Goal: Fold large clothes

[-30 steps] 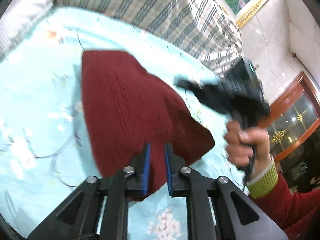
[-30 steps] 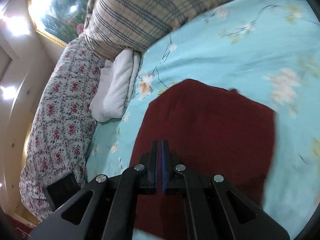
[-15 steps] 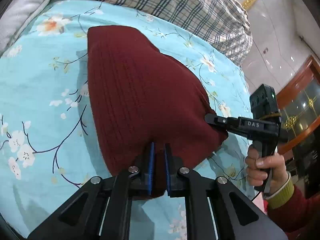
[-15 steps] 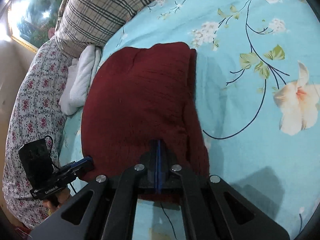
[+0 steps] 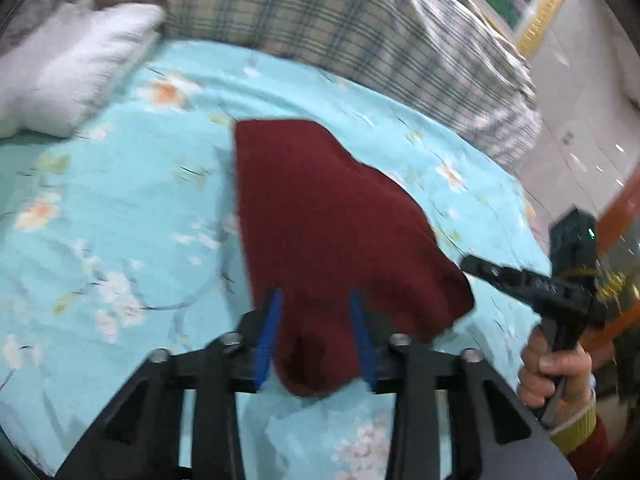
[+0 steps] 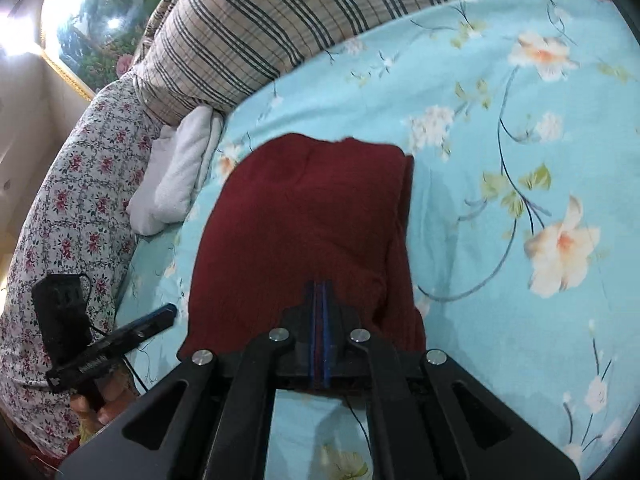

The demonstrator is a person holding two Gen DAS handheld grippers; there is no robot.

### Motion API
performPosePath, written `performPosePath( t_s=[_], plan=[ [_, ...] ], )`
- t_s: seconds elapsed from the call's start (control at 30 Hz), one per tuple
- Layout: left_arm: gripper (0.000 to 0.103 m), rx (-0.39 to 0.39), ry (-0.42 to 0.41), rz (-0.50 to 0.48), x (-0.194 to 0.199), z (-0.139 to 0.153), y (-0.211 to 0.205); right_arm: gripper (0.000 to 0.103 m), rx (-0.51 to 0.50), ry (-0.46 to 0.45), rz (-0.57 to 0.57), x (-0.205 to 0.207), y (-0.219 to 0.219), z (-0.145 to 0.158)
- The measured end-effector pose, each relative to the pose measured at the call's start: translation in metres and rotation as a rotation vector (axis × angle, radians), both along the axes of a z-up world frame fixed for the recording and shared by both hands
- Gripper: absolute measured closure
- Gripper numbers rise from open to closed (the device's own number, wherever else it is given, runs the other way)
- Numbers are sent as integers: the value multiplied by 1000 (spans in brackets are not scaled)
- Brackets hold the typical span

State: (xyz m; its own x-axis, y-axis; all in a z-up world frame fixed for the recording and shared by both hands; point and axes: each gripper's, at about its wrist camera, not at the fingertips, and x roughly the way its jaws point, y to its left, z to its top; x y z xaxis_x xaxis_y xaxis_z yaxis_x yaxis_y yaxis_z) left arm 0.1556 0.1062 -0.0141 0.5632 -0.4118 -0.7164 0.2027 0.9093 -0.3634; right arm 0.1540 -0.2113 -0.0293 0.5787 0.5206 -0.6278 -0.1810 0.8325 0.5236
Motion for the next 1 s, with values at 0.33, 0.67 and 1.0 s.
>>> performPosePath(
  t_s=[0.33,0.67,1.0],
  plan=[
    [54,104,110,-6,12,-39,-18,101,-54,96,-16,3,8,-34],
    [44,105,116,1,17,-48,-17,66,0,44,-138,39,-14,-11],
    [42,113,118,-10,19,-51,-23,94,26,24,-134,81,-4,-13]
  ],
)
